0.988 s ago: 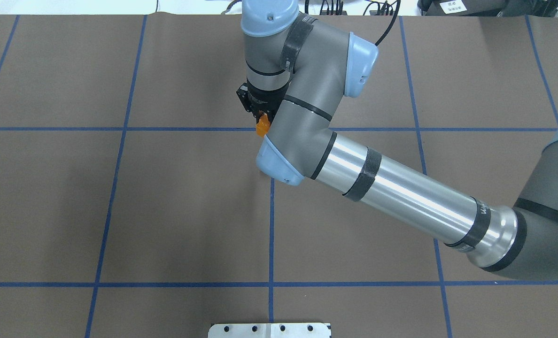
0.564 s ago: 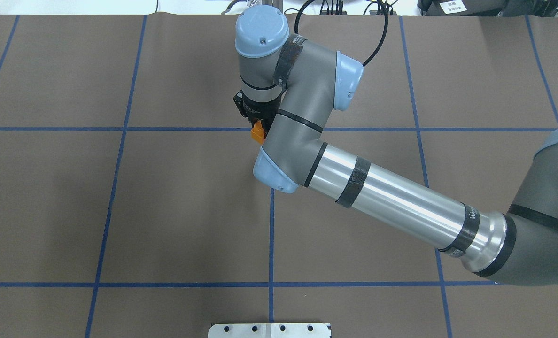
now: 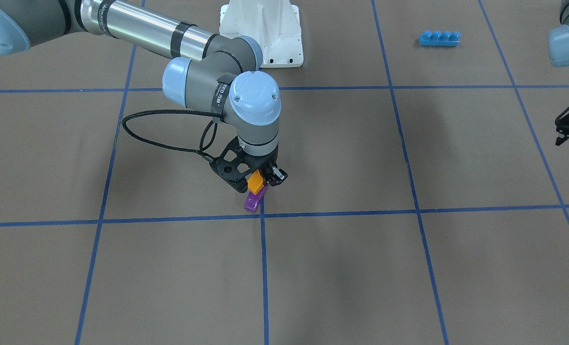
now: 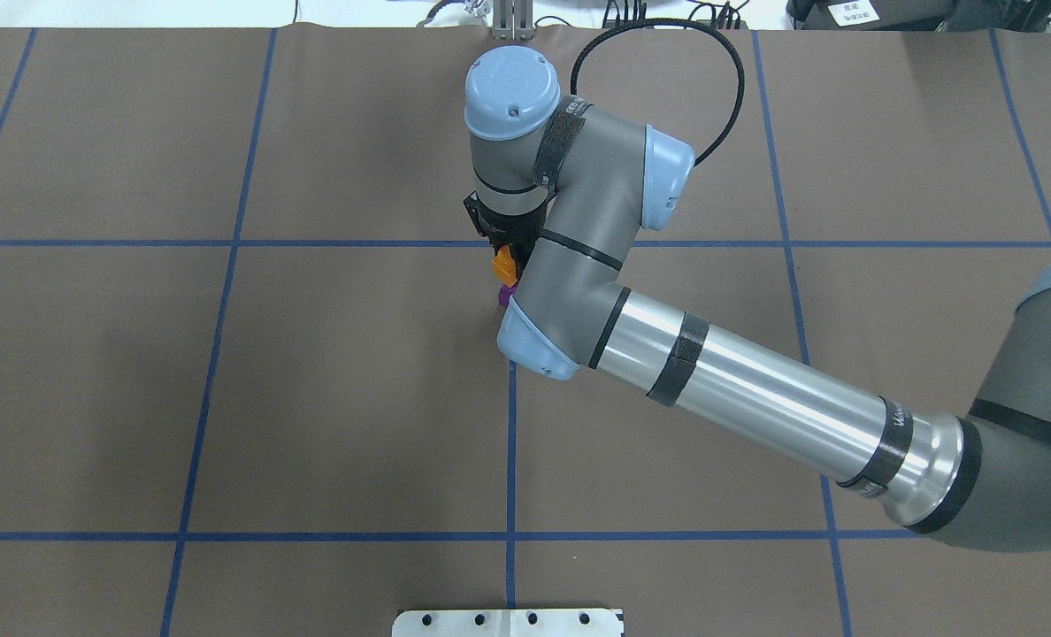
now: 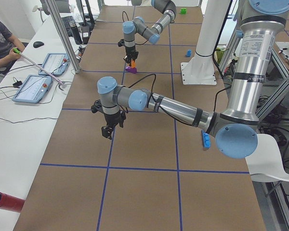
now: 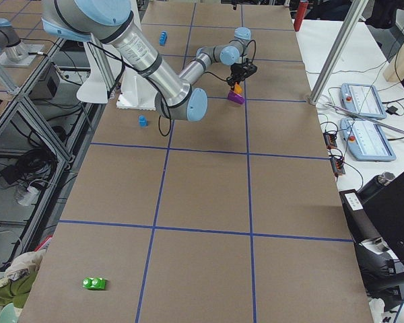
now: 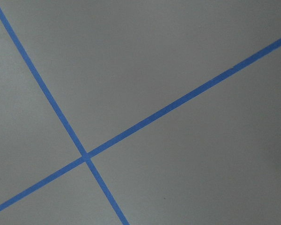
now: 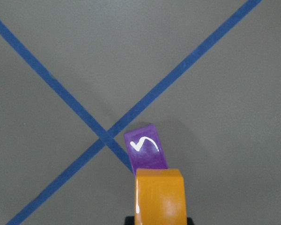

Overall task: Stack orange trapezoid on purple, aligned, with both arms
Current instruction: 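Lower the orange block onto the purple block and align it with the right gripper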

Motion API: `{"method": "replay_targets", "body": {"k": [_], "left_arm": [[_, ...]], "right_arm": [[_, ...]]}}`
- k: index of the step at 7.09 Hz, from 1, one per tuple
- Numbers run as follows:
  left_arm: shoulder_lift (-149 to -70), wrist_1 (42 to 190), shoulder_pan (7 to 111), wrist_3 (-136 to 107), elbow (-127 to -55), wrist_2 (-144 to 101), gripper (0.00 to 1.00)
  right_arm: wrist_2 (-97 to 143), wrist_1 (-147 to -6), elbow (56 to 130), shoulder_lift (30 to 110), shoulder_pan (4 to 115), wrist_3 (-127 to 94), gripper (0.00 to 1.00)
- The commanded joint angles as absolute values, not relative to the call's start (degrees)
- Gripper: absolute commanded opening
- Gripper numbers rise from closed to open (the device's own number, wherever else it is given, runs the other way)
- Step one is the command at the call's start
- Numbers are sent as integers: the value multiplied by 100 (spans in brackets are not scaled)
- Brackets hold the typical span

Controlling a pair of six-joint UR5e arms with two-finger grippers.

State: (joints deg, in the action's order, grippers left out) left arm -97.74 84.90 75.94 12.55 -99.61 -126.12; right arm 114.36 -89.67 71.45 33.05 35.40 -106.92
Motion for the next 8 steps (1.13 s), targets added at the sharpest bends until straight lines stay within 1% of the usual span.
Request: {"method": "replay_targets", "body": {"k": [1,8], "left_arm": [[-9773,8482,7594,1248,-9967,-12612,100],[-9791,8473,7585,1248,-9976,-12612,100]], "right_arm": [[11443,-8974,7154,3313,3507,-10696,0],[11435,-8974,7137,3375,3481,-10644,0]]}}
